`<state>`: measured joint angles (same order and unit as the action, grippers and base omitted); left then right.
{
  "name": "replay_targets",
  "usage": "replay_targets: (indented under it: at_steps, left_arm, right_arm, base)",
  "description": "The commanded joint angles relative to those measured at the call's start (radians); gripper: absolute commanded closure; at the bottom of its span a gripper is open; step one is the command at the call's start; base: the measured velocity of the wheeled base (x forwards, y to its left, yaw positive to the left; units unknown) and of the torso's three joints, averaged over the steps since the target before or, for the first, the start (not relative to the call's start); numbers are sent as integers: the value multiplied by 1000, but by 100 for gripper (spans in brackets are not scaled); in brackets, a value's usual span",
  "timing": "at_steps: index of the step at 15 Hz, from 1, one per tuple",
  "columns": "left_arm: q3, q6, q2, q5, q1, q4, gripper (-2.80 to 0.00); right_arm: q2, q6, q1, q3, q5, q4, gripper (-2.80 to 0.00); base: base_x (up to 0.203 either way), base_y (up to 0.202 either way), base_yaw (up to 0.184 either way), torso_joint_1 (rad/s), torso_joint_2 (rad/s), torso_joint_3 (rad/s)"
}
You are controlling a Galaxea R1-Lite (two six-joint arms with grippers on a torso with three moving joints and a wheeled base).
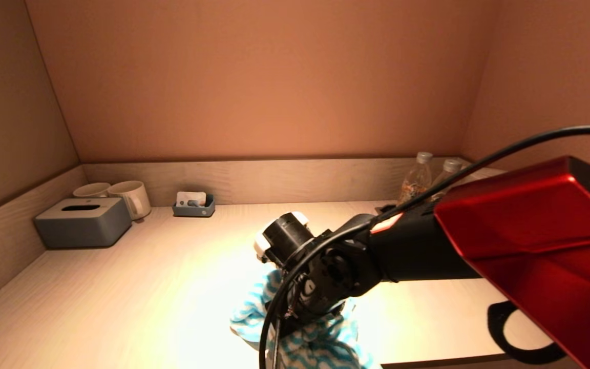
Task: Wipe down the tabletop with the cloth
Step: Sweep the stains on the table
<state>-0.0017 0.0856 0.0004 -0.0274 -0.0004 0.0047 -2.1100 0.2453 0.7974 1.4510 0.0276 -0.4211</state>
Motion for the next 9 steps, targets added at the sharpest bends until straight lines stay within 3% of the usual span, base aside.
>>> replay_targets:
  at_steps: [1,7,9]
  left_arm:
    - [0,0,0,0,0,0,0]
    - [0,0,0,0,0,0,0]
    - [0,0,0,0,0,0,0]
  right_arm:
    - [-85,1,9,106,6,1,0]
    - [-275,-9,9,487,48,-139,0]
    - [-295,-11,-14,491,110,-162,0]
  base:
    - [0,0,0,0,0,0]
    - [0,0,0,0,0,0]
    - [0,0,0,0,0,0]
